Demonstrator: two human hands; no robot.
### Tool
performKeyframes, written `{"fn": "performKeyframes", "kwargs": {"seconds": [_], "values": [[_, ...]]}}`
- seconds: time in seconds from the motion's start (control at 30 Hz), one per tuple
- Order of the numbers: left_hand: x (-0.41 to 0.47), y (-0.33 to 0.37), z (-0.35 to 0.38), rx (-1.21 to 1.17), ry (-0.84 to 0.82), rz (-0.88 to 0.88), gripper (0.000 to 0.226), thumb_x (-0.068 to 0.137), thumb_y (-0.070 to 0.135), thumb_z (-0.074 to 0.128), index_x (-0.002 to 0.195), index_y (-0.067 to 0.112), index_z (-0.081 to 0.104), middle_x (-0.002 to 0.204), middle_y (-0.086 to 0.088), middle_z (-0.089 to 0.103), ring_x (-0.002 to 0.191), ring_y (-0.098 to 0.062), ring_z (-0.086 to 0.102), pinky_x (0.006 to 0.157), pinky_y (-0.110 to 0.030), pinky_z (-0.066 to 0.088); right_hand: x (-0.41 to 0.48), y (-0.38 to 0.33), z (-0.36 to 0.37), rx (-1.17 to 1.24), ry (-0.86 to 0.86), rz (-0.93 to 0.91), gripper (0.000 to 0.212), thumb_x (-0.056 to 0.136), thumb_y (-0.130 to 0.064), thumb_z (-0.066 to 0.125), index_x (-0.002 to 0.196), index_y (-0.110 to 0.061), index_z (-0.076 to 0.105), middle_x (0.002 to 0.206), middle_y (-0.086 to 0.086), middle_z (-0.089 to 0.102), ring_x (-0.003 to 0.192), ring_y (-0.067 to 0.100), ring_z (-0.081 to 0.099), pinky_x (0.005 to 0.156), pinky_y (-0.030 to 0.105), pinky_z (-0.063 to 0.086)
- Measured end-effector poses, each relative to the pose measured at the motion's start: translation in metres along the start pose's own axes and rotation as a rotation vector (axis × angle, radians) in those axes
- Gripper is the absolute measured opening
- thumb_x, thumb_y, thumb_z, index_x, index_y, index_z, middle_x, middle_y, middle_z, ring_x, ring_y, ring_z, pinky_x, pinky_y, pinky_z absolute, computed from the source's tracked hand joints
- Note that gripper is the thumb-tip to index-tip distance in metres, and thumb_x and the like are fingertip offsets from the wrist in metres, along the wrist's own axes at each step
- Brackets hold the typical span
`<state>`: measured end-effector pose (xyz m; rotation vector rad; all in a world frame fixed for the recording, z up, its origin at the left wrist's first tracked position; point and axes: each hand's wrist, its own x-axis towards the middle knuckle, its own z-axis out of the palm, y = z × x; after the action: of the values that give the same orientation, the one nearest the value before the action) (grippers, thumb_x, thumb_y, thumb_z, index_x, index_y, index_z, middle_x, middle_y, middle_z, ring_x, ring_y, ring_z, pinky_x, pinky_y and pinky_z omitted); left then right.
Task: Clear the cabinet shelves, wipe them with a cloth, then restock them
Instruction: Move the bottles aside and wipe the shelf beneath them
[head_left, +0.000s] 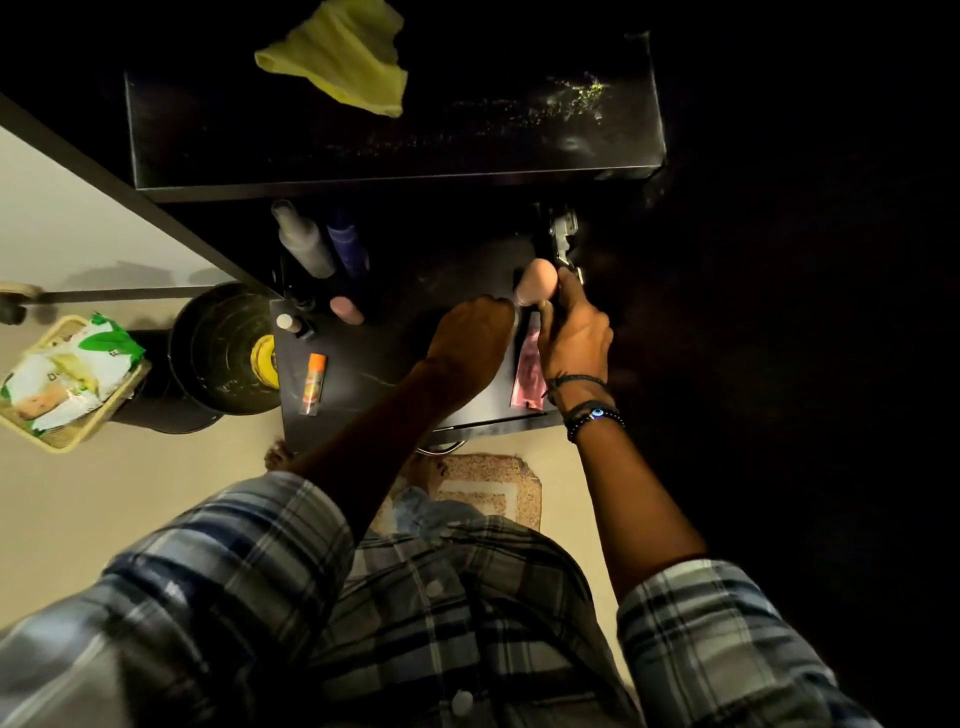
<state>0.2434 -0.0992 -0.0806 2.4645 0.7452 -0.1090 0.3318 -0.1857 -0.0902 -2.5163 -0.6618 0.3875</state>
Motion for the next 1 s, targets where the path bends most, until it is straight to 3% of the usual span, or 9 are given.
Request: {"fn": "performKeyframes", "kwargs": {"seconds": [0.17, 0.33, 0.4, 0.5, 0.6, 0.7, 0.83, 0.9, 1.0], "values": [[-0.002, -0.001, 0.005, 0.004, 0.018, -0.025, 0.021, 0.098, 0.019, 0.046, 0.108, 0.005, 0.057, 0.107, -0.014, 0.063, 0.099, -0.027, 0.06, 0.081, -0.031, 0.044, -0.006, -0.001, -0.005, -0.038, 0.005, 0.016, 0.045, 0.093, -0.014, 0.049, 0.137, -0.023, 0.041, 0.107, 0.015, 0.068, 0.098, 0.034, 0.065, 0.082, 0.047, 0.056], [-0.01, -0.009, -0.001, -0.023, 0.011, -0.012, 0.028, 0.1, 0.022, 0.042, 0.112, 0.001, 0.057, 0.108, -0.018, 0.062, 0.1, -0.03, 0.059, 0.077, -0.03, 0.039, -0.014, 0.003, -0.009, 0.012, 0.01, 0.042, 0.024, 0.092, -0.013, 0.053, 0.116, -0.017, 0.052, 0.097, 0.011, 0.07, 0.09, 0.028, 0.066, 0.076, 0.038, 0.057], [-0.018, -0.012, -0.006, -0.032, 0.012, 0.021, 0.028, 0.099, 0.018, 0.042, 0.113, -0.001, 0.058, 0.107, -0.022, 0.062, 0.099, -0.036, 0.058, 0.075, -0.033, 0.037, -0.016, 0.003, -0.006, 0.047, -0.016, 0.056, 0.021, 0.091, -0.013, 0.053, 0.111, -0.018, 0.058, 0.096, 0.011, 0.071, 0.09, 0.027, 0.067, 0.079, 0.034, 0.057], [-0.03, -0.024, -0.01, -0.024, 0.064, 0.069, 0.025, 0.095, 0.014, 0.05, 0.109, -0.006, 0.06, 0.102, -0.027, 0.063, 0.095, -0.043, 0.06, 0.078, -0.042, 0.044, -0.022, 0.0, 0.0, 0.062, -0.024, 0.082, 0.024, 0.09, -0.013, 0.055, 0.112, -0.017, 0.062, 0.097, 0.013, 0.072, 0.09, 0.03, 0.068, 0.082, 0.04, 0.057], [-0.049, -0.043, -0.015, 0.0, 0.017, -0.029, 0.035, 0.098, 0.029, 0.044, 0.107, -0.001, 0.059, 0.102, -0.022, 0.063, 0.097, -0.04, 0.059, 0.076, -0.042, 0.042, -0.026, -0.008, 0.002, 0.052, -0.007, 0.084, 0.022, 0.089, -0.016, 0.058, 0.11, -0.014, 0.061, 0.099, 0.014, 0.071, 0.093, 0.033, 0.067, 0.083, 0.042, 0.056], [-0.076, -0.071, -0.018, -0.07, 0.064, -0.147, 0.032, 0.095, 0.029, 0.047, 0.094, 0.001, 0.061, 0.09, -0.021, 0.064, 0.083, -0.039, 0.062, 0.063, -0.038, 0.035, -0.034, -0.026, 0.002, 0.04, 0.014, 0.059, 0.017, 0.088, -0.02, 0.06, 0.104, -0.011, 0.061, 0.098, 0.013, 0.07, 0.093, 0.031, 0.065, 0.078, 0.031, 0.049], [-0.106, -0.108, -0.015, -0.105, 0.058, -0.341, 0.026, 0.088, 0.027, 0.058, 0.099, 0.003, 0.06, 0.095, -0.023, 0.065, 0.087, -0.042, 0.062, 0.068, -0.043, 0.049, -0.05, -0.06, 0.028, 0.141, -0.088, -0.101, 0.017, 0.085, -0.019, 0.065, 0.101, -0.012, 0.064, 0.085, 0.008, 0.07, 0.075, 0.021, 0.063, 0.068, 0.017, 0.04], [-0.115, -0.123, -0.013, -0.072, 0.075, -0.423, 0.029, 0.087, 0.028, 0.058, 0.104, 0.005, 0.056, 0.103, -0.023, 0.062, 0.091, -0.044, 0.06, 0.071, -0.046, 0.049, -0.054, -0.076, 0.047, 0.146, -0.169, -0.208, 0.024, 0.084, -0.021, 0.068, 0.106, -0.012, 0.065, 0.09, 0.006, 0.069, 0.073, 0.015, 0.06, 0.068, 0.013, 0.042], [-0.122, -0.138, -0.008, -0.041, 0.079, -0.512, 0.034, 0.089, 0.027, 0.057, 0.111, 0.003, 0.049, 0.109, -0.024, 0.058, 0.096, -0.044, 0.057, 0.068, -0.045, 0.044, -0.055, -0.098, 0.075, 0.092, -0.286, -0.358, 0.036, 0.085, -0.03, 0.066, 0.119, -0.016, 0.061, 0.108, 0.005, 0.065, 0.082, 0.015, 0.062, 0.074, 0.02, 0.047]]}}
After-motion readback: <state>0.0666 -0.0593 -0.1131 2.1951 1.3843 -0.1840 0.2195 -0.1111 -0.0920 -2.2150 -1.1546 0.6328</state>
